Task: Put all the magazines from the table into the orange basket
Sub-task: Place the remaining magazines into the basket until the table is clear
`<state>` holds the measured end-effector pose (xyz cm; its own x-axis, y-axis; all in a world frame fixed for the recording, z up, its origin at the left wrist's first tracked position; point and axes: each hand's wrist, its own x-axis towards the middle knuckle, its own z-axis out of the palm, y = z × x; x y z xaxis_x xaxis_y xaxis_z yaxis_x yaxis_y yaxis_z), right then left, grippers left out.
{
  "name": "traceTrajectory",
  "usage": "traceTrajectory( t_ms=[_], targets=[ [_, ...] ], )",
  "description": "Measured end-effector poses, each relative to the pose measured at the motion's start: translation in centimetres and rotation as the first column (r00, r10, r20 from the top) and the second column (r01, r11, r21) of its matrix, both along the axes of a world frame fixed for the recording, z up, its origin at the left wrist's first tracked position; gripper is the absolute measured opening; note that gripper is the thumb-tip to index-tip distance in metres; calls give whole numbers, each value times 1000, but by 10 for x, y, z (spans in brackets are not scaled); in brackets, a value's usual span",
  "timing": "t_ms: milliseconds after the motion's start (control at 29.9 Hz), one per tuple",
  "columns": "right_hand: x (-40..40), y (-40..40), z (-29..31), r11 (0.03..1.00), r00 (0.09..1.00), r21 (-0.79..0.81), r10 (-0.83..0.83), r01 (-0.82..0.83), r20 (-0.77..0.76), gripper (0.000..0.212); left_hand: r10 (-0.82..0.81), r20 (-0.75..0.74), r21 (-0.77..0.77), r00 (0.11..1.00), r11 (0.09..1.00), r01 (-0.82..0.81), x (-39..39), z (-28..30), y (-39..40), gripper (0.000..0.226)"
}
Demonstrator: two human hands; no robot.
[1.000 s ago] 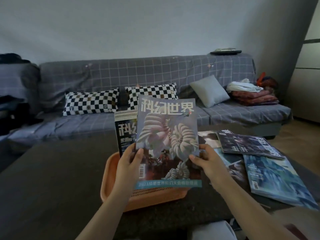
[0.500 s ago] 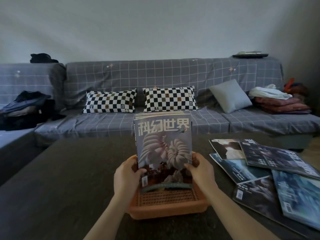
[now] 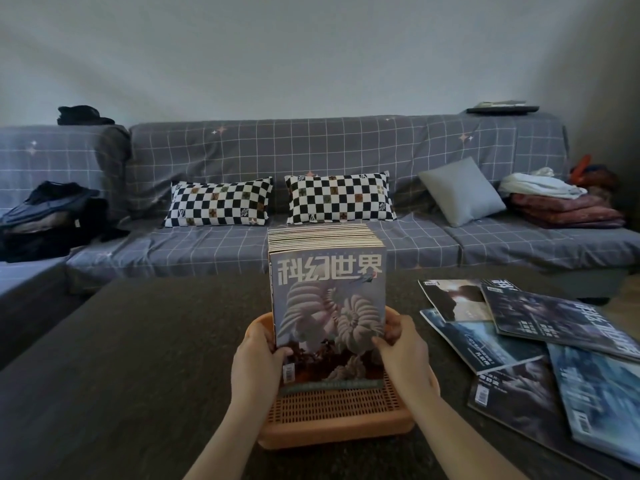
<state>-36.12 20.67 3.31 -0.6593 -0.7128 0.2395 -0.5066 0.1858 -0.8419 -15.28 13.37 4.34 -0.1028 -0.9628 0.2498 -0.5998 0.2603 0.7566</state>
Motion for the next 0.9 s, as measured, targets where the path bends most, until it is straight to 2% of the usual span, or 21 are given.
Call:
traceTrajectory(
  t_ms=[134, 267, 535, 902],
  targets=[
    [-1, -1, -1, 1000, 998, 10, 29, -28, -54, 43, 3, 10, -11, 1000, 1000, -2, 0, 0, 1, 27],
    [-1, -5, -2, 989, 986, 111, 110, -96, -125, 39, -54, 55, -34, 997, 998, 56, 0, -2, 0, 7],
    [-5, -8, -2, 983, 983, 152, 125, -104, -135, 27, -52, 92, -19, 994, 998, 54, 2, 0, -5, 12],
    [-3, -5, -2, 976, 978, 147, 180, -163, -110, 39, -36, 83, 19, 996, 999, 34, 1, -3, -4, 16]
  ],
)
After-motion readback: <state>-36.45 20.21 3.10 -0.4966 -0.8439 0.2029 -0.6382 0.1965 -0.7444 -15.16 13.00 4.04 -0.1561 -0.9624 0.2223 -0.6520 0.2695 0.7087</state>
